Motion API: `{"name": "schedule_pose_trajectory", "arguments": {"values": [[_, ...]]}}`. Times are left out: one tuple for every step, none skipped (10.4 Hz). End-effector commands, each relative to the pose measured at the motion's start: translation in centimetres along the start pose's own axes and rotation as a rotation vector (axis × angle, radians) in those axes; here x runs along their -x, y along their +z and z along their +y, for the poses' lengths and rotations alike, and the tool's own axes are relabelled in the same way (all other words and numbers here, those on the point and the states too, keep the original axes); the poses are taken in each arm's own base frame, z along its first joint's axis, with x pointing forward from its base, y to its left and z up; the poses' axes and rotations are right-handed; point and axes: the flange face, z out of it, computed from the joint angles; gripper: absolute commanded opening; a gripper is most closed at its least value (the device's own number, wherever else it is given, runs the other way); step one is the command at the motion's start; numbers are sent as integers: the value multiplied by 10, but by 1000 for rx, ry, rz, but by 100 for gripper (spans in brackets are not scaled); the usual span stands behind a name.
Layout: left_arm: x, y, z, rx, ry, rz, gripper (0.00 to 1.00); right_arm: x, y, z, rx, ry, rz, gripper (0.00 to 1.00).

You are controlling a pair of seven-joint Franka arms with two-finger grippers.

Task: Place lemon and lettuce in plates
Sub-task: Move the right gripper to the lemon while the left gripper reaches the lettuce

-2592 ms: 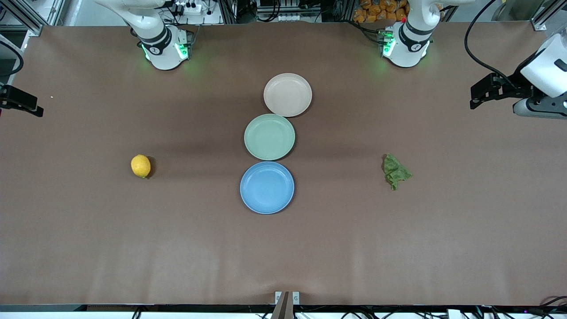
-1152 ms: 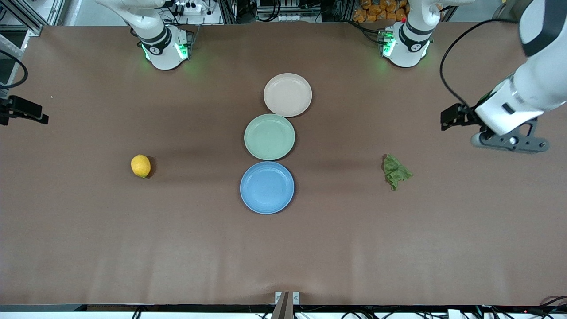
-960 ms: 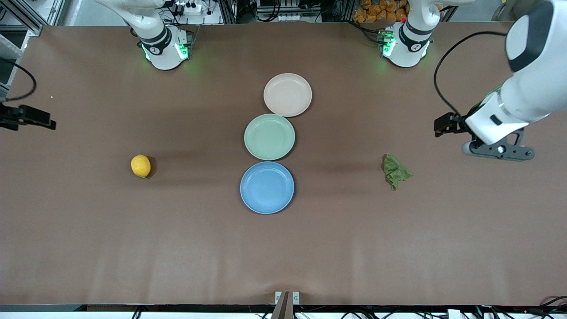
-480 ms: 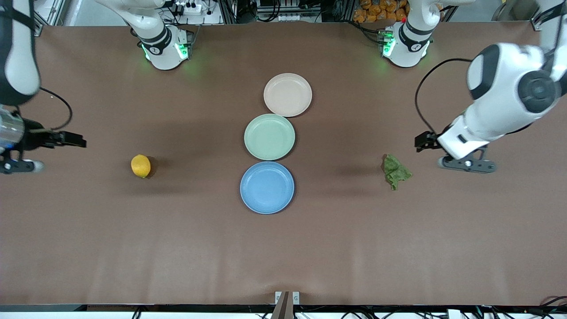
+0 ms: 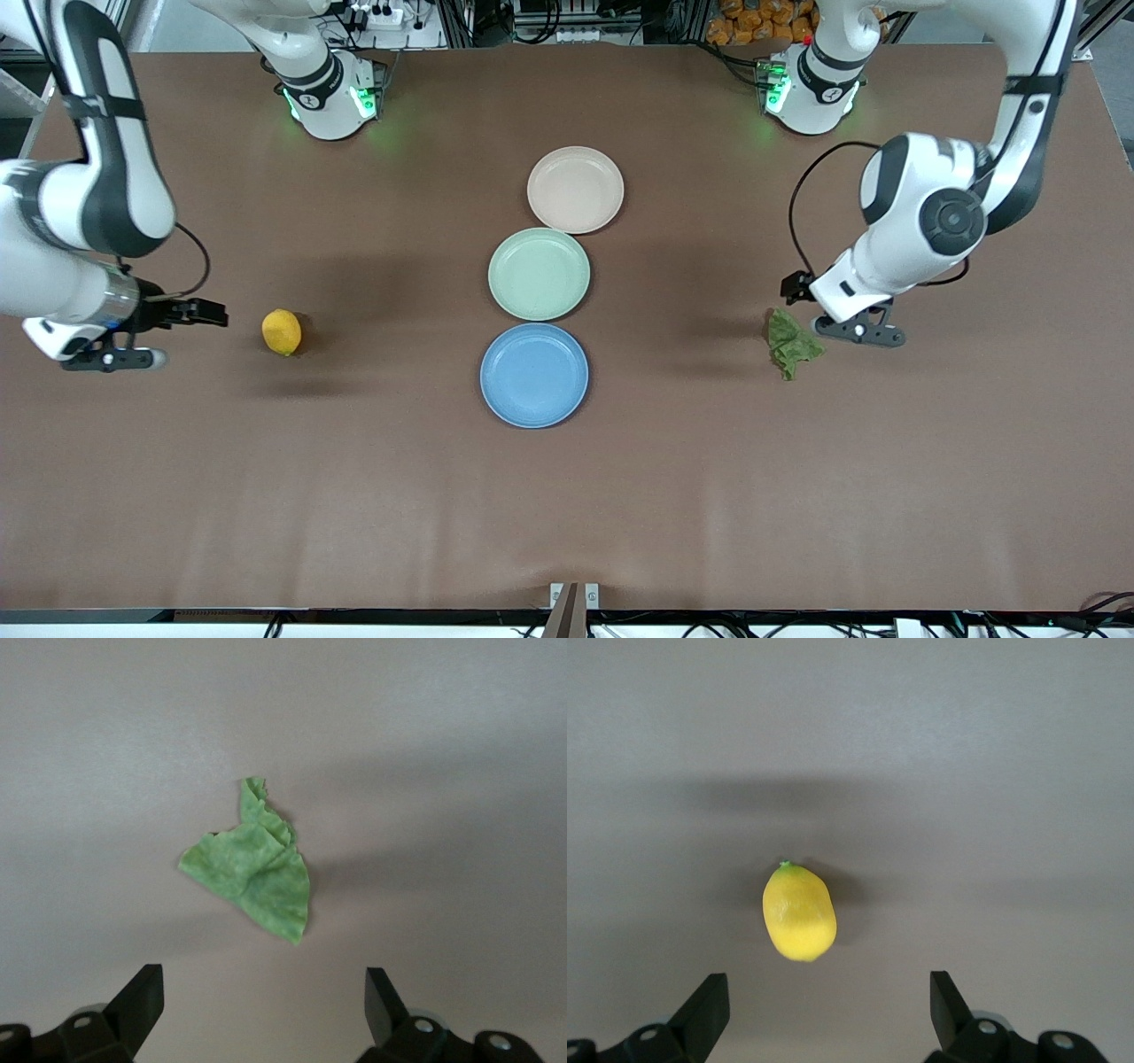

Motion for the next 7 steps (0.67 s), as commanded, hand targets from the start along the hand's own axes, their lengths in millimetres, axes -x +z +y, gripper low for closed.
{"name": "schedule_pose_trajectory", "arguments": {"values": [[-20,59,1,2,-5,14,100,11,42,-25,-6,11,26,100],[-25,77,-1,3,-9,39,100,10,56,-35,-3,17,21,100],[-27,90,-6,2,-16,47,100,11,68,-37,-1,16,25,100],[-28,97,-8,1,-18,49,100,13,79,-37,1,15,34,100],[-28,101,-9,2,-20,49,100,14,86,-37,2,14,30,100],[-28,105,-10,3,-23,44,100,14,89,-36,2,16,30,100],[-27,109,-10,3,-24,40,100,13,97,-34,3,19,29,100]]}}
